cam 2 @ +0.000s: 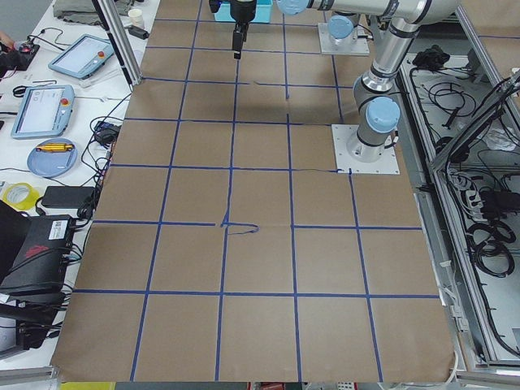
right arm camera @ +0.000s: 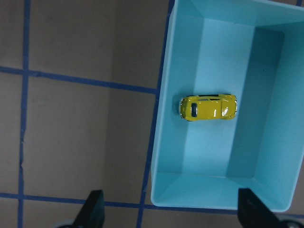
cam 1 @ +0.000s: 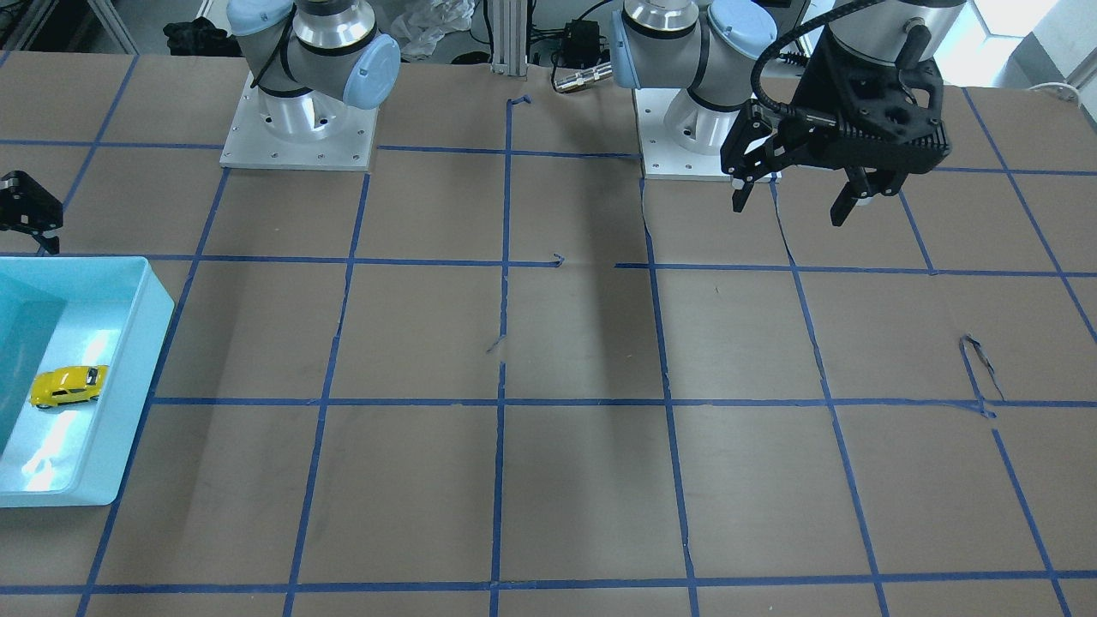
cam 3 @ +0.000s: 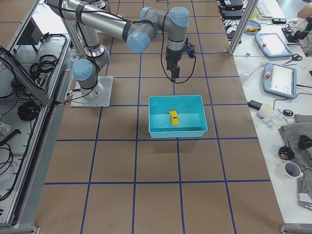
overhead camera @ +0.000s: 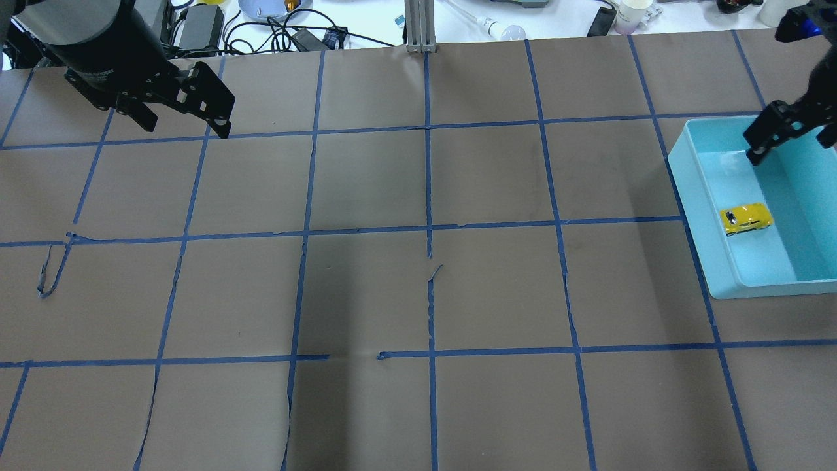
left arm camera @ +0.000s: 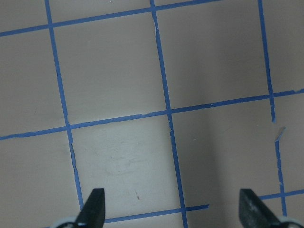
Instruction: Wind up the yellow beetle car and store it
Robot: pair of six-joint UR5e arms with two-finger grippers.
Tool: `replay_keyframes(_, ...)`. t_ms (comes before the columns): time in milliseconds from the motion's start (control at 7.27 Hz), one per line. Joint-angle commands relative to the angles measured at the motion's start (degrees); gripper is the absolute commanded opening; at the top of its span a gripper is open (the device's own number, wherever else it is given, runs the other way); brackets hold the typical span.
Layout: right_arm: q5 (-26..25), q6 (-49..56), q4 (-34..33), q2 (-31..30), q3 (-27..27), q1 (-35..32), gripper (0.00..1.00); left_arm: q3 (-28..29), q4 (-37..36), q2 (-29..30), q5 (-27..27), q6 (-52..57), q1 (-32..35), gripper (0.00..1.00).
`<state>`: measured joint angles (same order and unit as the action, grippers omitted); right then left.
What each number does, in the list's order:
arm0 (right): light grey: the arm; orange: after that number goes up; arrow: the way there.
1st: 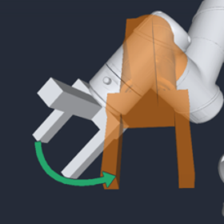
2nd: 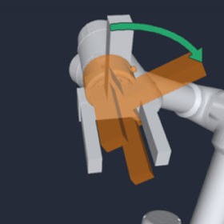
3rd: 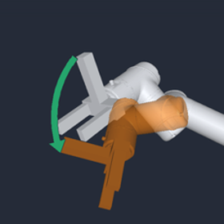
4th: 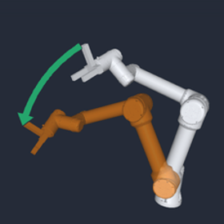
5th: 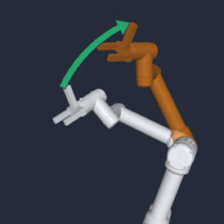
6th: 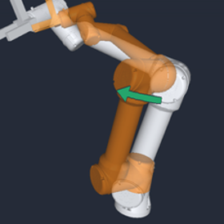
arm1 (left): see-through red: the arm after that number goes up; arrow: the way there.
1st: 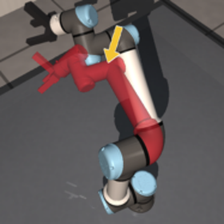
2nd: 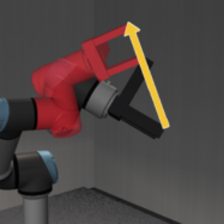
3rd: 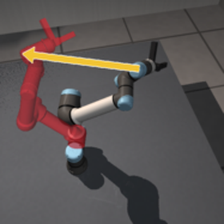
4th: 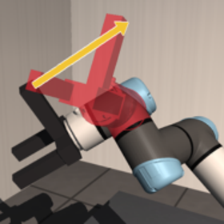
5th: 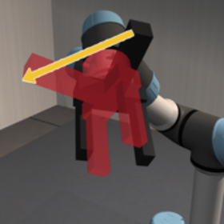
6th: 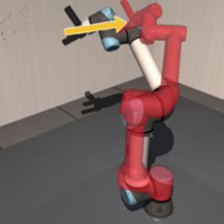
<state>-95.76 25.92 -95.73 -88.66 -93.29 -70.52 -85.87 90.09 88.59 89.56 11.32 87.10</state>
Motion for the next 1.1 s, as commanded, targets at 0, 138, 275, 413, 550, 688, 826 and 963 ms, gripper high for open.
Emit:
replay_keyframes(0, 0.3, -18.7, 2.0, -0.2, 2.6, -12.1, 1.00, 0.1, 0.0, 0.0, 0.0, 0.0, -0.1, 1.00)
replay_keyframes(138, 1.5, -22.5, 2.0, -0.3, 2.7, -16.4, 1.00, 0.1, 0.0, 0.0, 0.0, 0.0, -0.1, 1.00)
replay_keyframes(275, 4.7, -25.2, 2.9, -0.4, 2.7, -19.1, 1.00, 0.0, 0.0, 0.0, -0.1, 0.0, -0.1, 1.00)
replay_keyframes(413, 5.7, -28.5, 4.4, -0.9, 2.6, -19.5, 1.00, 0.1, 0.0, 0.0, -0.1, 0.0, -0.1, 1.00)
replay_keyframes(550, 6.6, -28.6, 4.5, -1.0, 2.2, -19.2, 1.00, 0.0, 0.0, 0.0, -0.1, 0.0, -0.1, 1.00)
replay_keyframes(688, 6.6, -28.6, 4.4, -1.1, 2.3, -19.4, 1.00, 0.0, 0.0, 0.0, 0.0, 0.1, -0.1, 1.00)
replay_keyframes(826, 6.6, -28.6, 4.5, -1.2, 2.3, -19.3, 1.00, 0.0, 0.0, 0.0, 0.0, 0.1, -0.1, 1.00)
replay_keyframes(963, 6.6, -28.6, 4.5, -1.2, 2.1, -19.3, 1.00, 0.0, 0.0, 0.0, -0.1, 0.0, -0.1, 1.00)
